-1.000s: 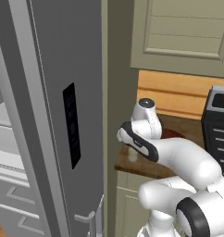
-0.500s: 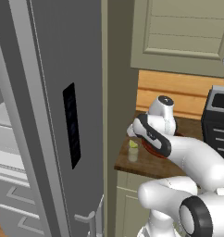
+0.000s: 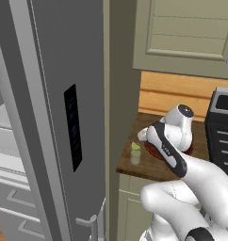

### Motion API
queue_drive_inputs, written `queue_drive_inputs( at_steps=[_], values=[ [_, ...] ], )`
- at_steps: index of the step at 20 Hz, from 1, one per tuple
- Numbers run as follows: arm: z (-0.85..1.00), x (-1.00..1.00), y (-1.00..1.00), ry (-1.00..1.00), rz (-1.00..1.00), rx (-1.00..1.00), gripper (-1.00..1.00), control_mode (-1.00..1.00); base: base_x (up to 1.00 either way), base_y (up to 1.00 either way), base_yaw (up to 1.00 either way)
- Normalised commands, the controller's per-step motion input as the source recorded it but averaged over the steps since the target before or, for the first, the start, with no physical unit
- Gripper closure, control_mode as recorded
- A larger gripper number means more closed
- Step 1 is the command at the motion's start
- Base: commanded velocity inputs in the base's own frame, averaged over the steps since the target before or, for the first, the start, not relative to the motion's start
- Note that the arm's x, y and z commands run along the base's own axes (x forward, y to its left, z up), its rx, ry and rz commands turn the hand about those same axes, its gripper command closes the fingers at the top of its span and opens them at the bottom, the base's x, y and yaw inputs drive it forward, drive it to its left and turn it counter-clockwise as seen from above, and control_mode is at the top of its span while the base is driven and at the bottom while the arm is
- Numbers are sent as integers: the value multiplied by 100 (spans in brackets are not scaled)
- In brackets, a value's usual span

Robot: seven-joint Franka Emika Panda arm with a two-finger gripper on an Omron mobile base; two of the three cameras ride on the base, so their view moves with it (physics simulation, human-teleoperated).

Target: Grab a lemon wedge from the fridge and one ice cube from the ice bowl, and put them in the glass of lemonade.

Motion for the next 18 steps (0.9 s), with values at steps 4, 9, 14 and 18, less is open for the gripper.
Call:
queue_drive_inputs(
  at_steps=[4, 9, 14, 18],
  values=[
    [18, -40, -74, 1, -2, 0, -100, -100, 0, 0, 0],
    [25, 11, -87, 28, 0, -7, -100, -100, 0, 0, 0],
    [3, 69, -36, 51, 0, -18, -100, -100, 0, 0, 0],
    [-2, 86, 0, 26, 0, -13, -100, -100, 0, 0, 0]
  ],
)
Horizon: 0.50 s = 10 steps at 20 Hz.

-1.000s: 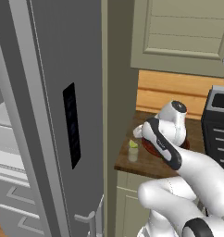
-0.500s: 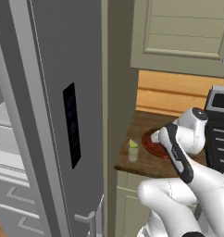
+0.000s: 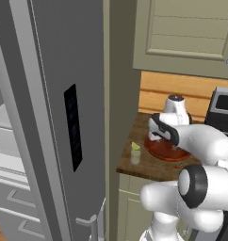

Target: Grab a lemon wedge from the fridge and one ice cube from the ice bowl, and put them in the glass of lemonade.

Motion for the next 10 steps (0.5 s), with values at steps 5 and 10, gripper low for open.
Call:
queue_drive_inputs(
  at_steps=[5, 10],
  values=[
    [-33, 56, -13, 0, -4, 0, -100, -100, 0, 0, 0],
    [-64, 23, -54, 0, -11, 6, -100, -100, 0, 0, 0]
  ],
)
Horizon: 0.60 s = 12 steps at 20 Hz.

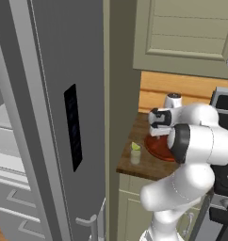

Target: Grab a lemon wedge from the fridge and one ice cube from the ice bowl, and put them in the glass of lemonade.

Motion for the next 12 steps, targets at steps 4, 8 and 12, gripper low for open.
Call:
queue_drive_inputs(
  at_steps=[4, 8, 12],
  values=[
    [-80, 0, -61, 0, -17, 11, -100, -100, 0, 0, 0],
    [-53, 0, -23, -3, -12, 7, -100, -100, 0, 0, 0],
    [-28, 13, 6, 0, -6, 0, -100, -100, 0, 0, 0]
  ],
)
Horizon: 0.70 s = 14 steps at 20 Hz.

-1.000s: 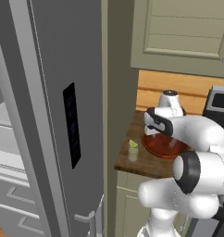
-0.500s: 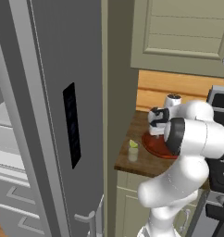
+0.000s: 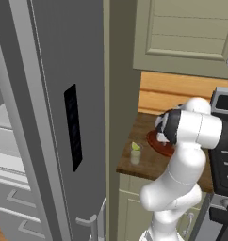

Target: Grab a lemon wedge from the fridge and one ice cube from the ice bowl, and put them in the glass of lemonade.

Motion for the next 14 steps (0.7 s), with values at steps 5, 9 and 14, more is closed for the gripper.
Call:
queue_drive_inputs(
  at_steps=[5, 9, 14],
  values=[
    [-15, 2, 25, 0, -3, 0, -100, -100, 0, 0, 0],
    [-9, -23, 19, 0, 0, 0, -100, -100, 0, 0, 0],
    [-18, -24, 9, 0, 0, 0, -100, -100, 0, 0, 0]
  ],
)
